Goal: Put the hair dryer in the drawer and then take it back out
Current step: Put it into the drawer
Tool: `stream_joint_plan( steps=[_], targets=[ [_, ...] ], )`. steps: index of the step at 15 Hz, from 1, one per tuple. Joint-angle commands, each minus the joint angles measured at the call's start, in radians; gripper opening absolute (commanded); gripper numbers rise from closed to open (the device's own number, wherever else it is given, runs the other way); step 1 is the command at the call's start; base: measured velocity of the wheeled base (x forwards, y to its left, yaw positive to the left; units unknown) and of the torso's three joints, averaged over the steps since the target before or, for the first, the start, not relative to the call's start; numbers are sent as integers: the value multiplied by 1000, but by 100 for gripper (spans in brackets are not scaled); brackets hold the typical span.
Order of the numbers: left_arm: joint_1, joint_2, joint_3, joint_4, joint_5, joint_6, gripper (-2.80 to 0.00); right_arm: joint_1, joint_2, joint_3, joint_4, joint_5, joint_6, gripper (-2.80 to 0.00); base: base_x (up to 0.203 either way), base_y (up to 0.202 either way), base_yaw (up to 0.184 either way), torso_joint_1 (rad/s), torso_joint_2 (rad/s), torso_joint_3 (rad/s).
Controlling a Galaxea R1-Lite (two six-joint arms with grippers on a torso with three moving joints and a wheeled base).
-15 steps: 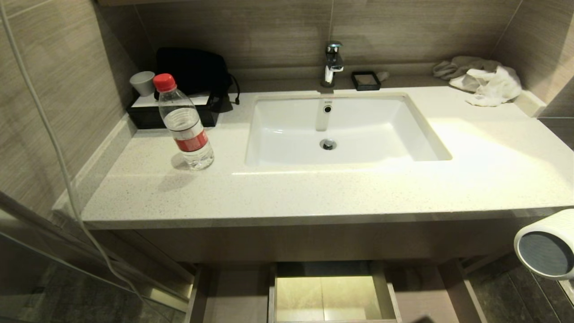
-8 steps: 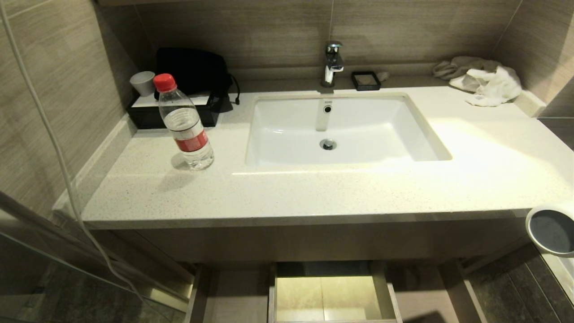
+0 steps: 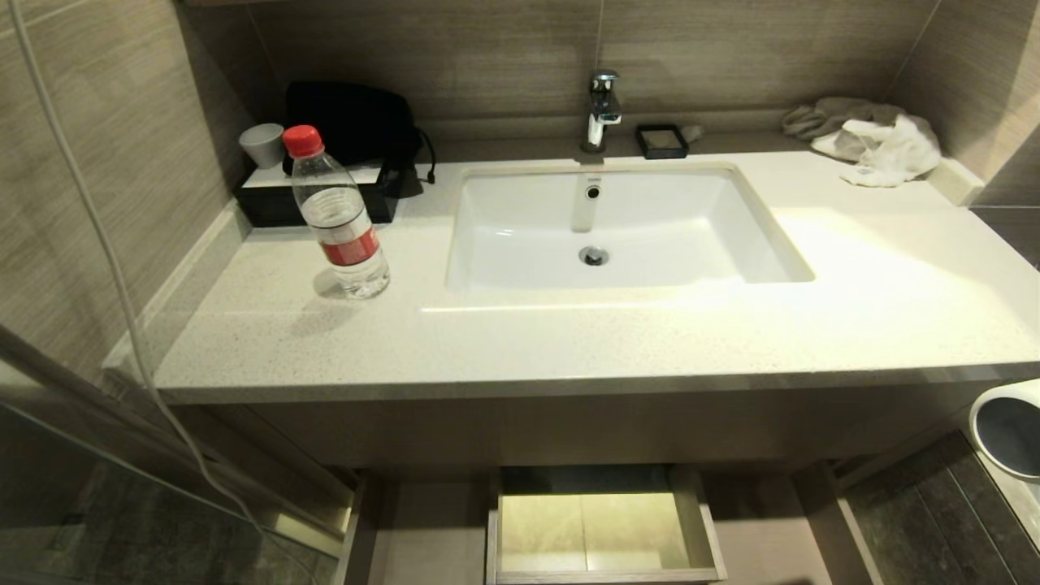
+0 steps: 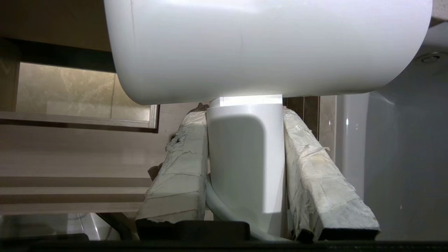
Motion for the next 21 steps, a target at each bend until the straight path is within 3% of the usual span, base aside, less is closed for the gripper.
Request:
stream_joint_plan(
  steps=[1, 14, 21],
  targets=[
    [0, 0, 0, 0, 0, 0, -280, 4, -5, 5, -1, -1, -3, -280, 0, 0, 0, -333, 180, -130],
    [0, 0, 0, 0, 0, 0, -280, 8, -22, 32, 4, -2, -7, -280, 0, 0, 0, -272, 117, -153],
    [0, 0, 0, 0, 0, 0, -280, 10, -36, 48, 9, -54, -6, -280, 0, 0, 0, -72, 60, -14]
  ],
)
